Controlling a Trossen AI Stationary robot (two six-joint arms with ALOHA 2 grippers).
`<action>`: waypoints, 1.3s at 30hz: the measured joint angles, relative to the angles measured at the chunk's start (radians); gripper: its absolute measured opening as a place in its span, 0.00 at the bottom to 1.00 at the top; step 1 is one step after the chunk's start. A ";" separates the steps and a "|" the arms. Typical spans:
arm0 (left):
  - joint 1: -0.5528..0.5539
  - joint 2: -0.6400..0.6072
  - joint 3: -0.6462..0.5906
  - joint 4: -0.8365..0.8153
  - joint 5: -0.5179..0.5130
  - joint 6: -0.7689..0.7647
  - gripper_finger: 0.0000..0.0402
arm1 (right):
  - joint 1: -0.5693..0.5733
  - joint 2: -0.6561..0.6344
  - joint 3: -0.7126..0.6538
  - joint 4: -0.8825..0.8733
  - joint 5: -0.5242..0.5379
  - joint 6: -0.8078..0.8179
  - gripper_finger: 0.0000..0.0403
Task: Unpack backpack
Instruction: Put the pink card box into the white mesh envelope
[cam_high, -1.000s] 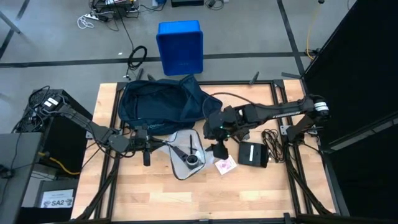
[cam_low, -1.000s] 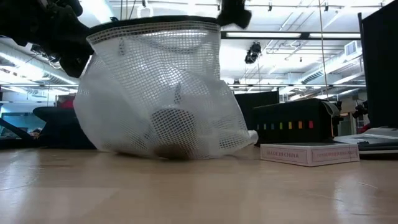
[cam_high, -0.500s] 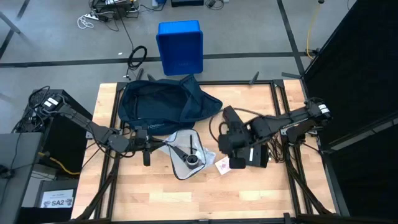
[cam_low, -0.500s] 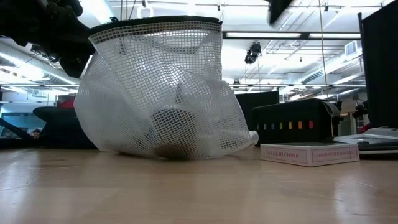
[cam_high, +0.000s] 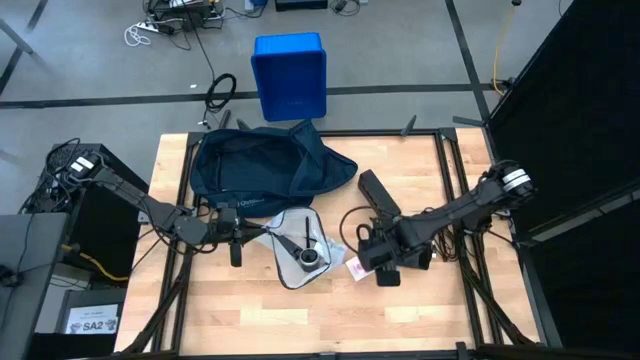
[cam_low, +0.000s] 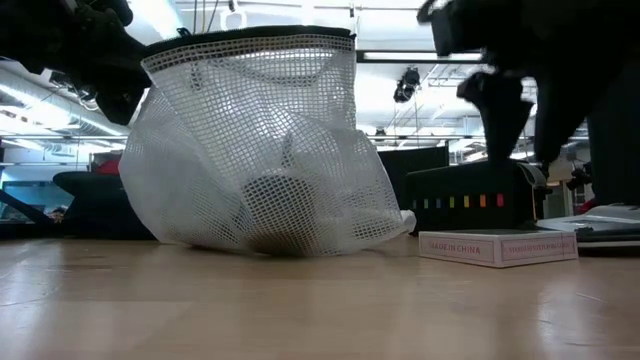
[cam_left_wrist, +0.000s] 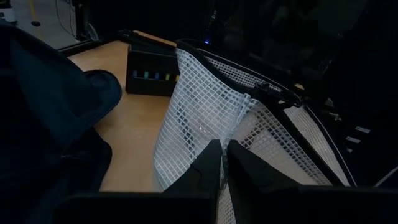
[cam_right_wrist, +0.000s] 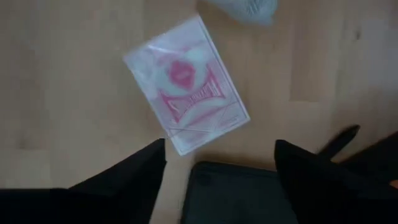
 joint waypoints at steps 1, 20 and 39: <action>0.000 0.000 0.000 0.000 0.000 0.000 0.00 | -0.007 0.000 -0.011 0.005 0.002 -0.009 0.73; 0.000 0.000 0.000 0.000 0.000 0.000 0.00 | -0.054 0.183 -0.041 0.202 -0.140 -0.278 0.88; 0.000 0.000 0.000 0.000 0.000 0.000 0.00 | -0.038 0.205 0.005 0.212 -0.164 -0.210 0.83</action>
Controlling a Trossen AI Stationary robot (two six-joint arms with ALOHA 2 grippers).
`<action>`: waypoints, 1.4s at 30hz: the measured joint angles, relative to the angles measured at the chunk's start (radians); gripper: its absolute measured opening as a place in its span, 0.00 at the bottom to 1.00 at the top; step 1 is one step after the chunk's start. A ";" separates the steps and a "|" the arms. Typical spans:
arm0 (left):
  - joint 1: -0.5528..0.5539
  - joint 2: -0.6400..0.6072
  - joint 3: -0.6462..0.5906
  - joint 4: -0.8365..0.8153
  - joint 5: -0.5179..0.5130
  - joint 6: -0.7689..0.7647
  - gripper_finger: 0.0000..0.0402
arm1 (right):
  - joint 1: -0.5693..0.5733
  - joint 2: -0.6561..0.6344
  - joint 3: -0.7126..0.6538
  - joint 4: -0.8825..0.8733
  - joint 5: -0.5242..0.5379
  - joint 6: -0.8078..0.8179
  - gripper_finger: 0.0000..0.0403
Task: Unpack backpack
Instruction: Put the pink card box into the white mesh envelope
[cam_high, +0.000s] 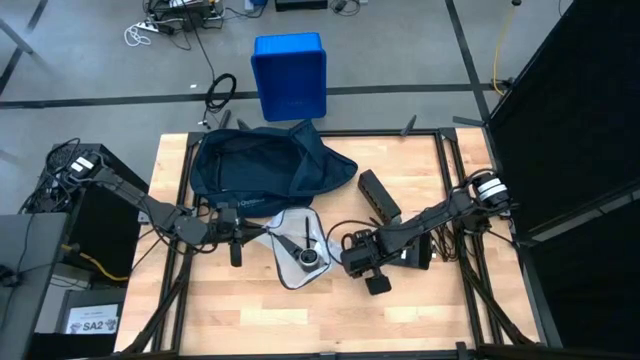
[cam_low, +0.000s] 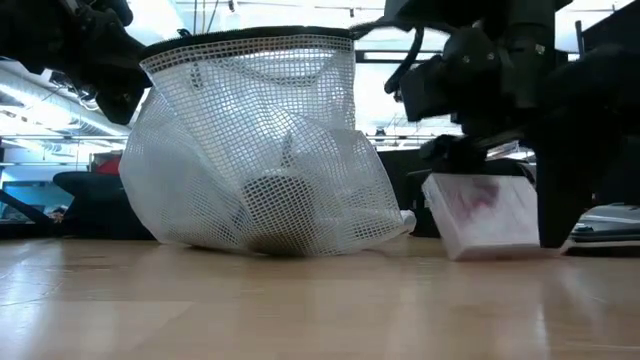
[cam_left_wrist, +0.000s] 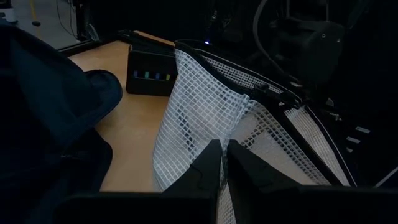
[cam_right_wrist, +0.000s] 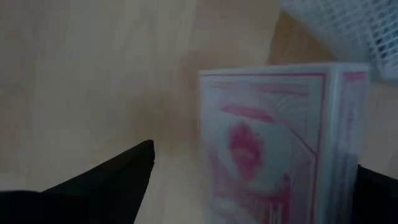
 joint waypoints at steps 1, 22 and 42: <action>0.000 0.000 0.000 0.000 0.000 0.000 0.00 | 0.000 0.000 -0.003 0.000 0.000 0.001 0.81; 0.000 0.000 0.000 0.000 0.000 0.000 0.00 | 0.028 -0.007 0.070 -0.077 -0.099 0.147 0.09; 0.000 0.000 0.000 0.008 0.000 0.000 0.00 | 0.055 -0.005 0.704 -0.280 0.385 -0.052 0.09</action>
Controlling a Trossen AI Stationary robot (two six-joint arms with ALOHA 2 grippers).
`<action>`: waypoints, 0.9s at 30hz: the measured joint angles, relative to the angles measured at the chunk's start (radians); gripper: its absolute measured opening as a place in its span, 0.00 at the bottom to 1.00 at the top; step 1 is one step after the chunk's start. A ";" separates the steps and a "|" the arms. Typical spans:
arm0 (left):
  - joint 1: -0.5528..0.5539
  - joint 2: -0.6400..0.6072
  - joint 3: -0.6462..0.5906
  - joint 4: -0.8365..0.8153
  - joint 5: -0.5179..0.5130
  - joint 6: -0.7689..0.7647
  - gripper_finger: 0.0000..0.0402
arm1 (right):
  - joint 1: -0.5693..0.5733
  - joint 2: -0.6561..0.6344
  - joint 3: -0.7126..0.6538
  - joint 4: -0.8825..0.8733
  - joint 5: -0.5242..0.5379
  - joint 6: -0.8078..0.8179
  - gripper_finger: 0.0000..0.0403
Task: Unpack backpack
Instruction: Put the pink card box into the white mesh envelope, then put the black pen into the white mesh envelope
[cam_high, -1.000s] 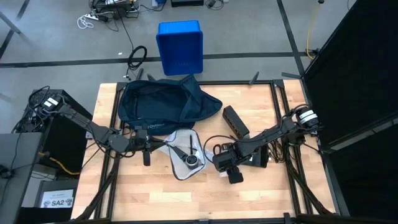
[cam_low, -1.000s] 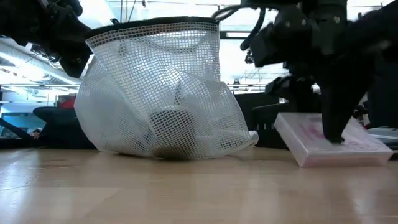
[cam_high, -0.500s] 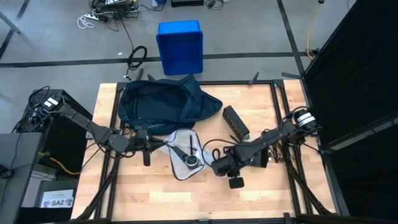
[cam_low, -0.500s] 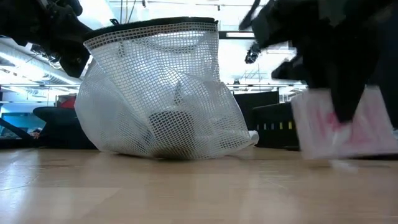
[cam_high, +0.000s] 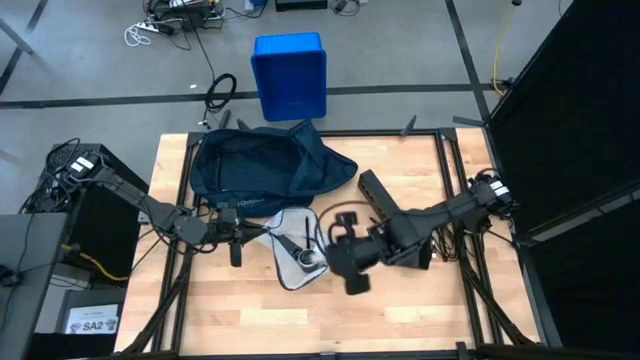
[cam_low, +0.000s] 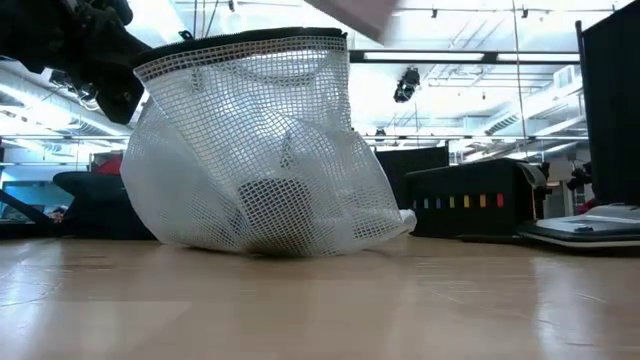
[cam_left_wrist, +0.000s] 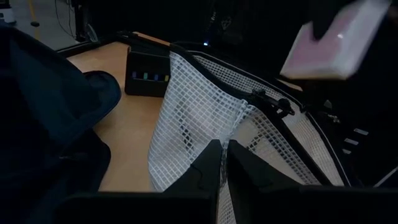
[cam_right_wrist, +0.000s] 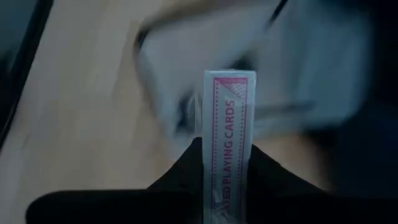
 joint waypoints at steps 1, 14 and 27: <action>0.000 0.000 0.000 0.000 0.000 0.000 0.00 | -0.012 0.000 0.002 0.064 0.005 -0.028 0.09; 0.000 0.000 0.000 0.000 0.000 0.000 0.00 | -0.203 0.004 -0.056 0.213 -0.128 -0.020 0.20; 0.000 0.000 0.000 0.000 0.000 0.000 0.00 | -0.218 0.003 -0.071 0.178 -0.187 -0.009 0.44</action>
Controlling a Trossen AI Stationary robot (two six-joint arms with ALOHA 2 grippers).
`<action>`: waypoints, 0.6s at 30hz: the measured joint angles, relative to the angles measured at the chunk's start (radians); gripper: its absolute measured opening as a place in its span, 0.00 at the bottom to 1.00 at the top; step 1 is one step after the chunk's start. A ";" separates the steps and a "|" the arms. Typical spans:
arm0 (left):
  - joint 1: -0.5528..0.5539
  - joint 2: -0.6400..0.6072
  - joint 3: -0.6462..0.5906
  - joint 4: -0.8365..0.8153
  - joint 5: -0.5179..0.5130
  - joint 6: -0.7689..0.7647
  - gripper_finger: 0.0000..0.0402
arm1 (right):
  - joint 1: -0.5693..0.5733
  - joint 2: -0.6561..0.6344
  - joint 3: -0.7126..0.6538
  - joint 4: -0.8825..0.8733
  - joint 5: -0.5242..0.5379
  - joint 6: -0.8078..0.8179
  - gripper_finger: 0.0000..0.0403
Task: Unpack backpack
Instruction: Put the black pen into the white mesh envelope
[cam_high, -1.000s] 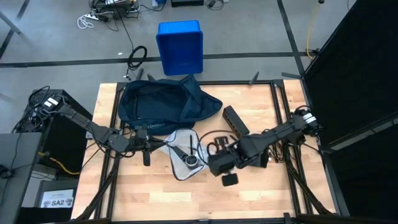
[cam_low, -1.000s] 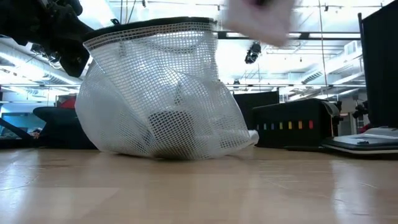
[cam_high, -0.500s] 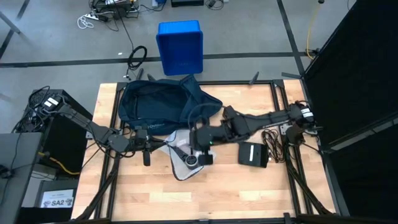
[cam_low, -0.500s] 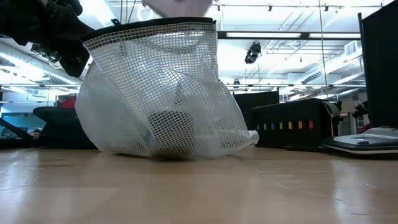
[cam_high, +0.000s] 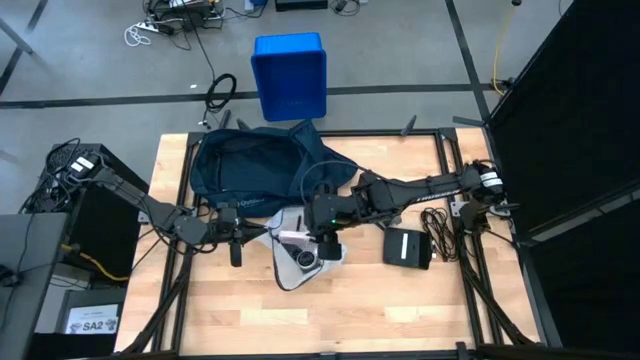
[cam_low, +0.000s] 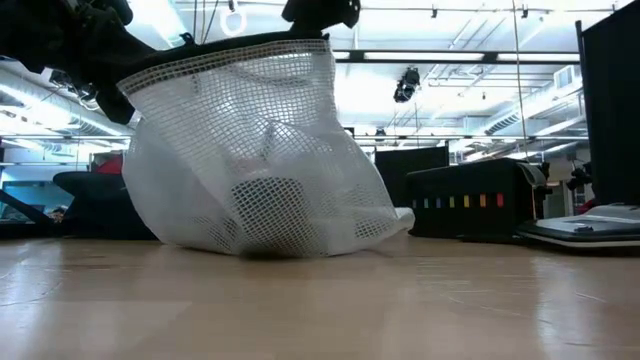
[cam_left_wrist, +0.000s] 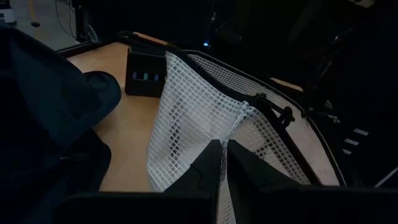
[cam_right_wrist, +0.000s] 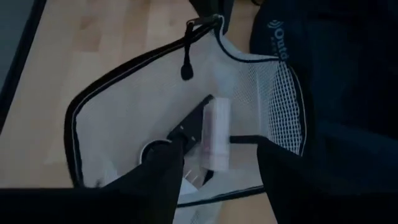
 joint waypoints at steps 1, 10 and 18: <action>0.000 0.000 0.000 0.000 0.000 0.000 0.00 | 0.004 0.000 0.012 -0.023 0.000 0.000 0.44; 0.000 0.000 0.000 0.000 0.000 0.000 0.00 | 0.076 -0.003 0.094 -0.470 0.001 0.151 0.37; 0.000 0.000 0.000 0.000 0.000 0.000 0.00 | 0.166 -0.005 -0.058 -0.752 0.007 0.359 0.36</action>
